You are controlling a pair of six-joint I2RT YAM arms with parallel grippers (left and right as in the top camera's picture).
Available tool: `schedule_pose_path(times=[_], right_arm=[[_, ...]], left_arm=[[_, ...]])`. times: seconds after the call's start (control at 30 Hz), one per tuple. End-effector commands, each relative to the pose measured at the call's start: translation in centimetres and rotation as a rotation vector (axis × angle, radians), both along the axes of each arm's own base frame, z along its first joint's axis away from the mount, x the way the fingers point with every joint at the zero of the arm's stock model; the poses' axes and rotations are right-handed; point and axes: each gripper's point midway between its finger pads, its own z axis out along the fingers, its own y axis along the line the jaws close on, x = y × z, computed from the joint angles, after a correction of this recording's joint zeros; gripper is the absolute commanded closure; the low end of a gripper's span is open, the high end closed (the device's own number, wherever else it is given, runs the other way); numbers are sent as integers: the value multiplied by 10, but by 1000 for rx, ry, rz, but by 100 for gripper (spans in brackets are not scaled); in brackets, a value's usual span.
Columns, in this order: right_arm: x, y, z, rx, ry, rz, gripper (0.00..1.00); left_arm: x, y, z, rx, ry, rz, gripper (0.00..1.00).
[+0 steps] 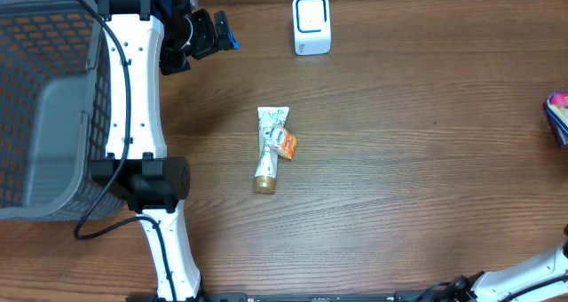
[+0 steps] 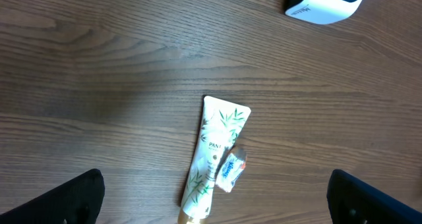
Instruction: Scan the item barcode
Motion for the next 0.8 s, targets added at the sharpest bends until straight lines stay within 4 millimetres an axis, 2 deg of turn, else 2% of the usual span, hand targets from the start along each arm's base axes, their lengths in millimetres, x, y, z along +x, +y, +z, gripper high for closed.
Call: schedule_pose_path(times=[0.0, 0.07, 0.1, 0.17, 0.2, 0.27, 0.33, 0.4, 0.57, 0.6, 0.7, 0.77], right_arm=[[-26, -17, 12, -108, 96, -27, 96], [-35, -22, 8, -125, 133, -48, 93], [-35, -23, 7, -132, 135, -32, 87], [-33, -23, 7, -154, 142, 30, 69], [-32, -22, 6, -164, 147, 66, 53], [-32, -19, 6, -157, 145, 84, 38], [-25, -10, 8, -118, 103, 109, 34], [-14, 0, 20, -85, 26, 143, 34], [6, 31, 77, -92, -163, 230, 32], [17, 52, 98, -96, -253, 335, 31], [33, 107, 129, -57, -398, 559, 30], [46, 166, 140, -20, -472, 796, 26]], left_arm=[[-1, 2, 6, 4, -15, 9, 0], [-1, 2, 6, 4, -15, 9, 0], [-1, 2, 6, 4, -15, 9, 0], [-1, 2, 6, 4, -15, 9, 0], [-1, 2, 6, 4, -15, 9, 0], [-1, 2, 6, 4, -15, 9, 0], [-1, 2, 6, 4, -15, 9, 0], [-1, 2, 6, 4, -15, 9, 0], [-1, 2, 6, 4, -15, 9, 0], [-1, 2, 6, 4, -15, 9, 1], [-1, 2, 6, 4, -15, 9, 0], [-1, 2, 6, 4, -15, 9, 1]])
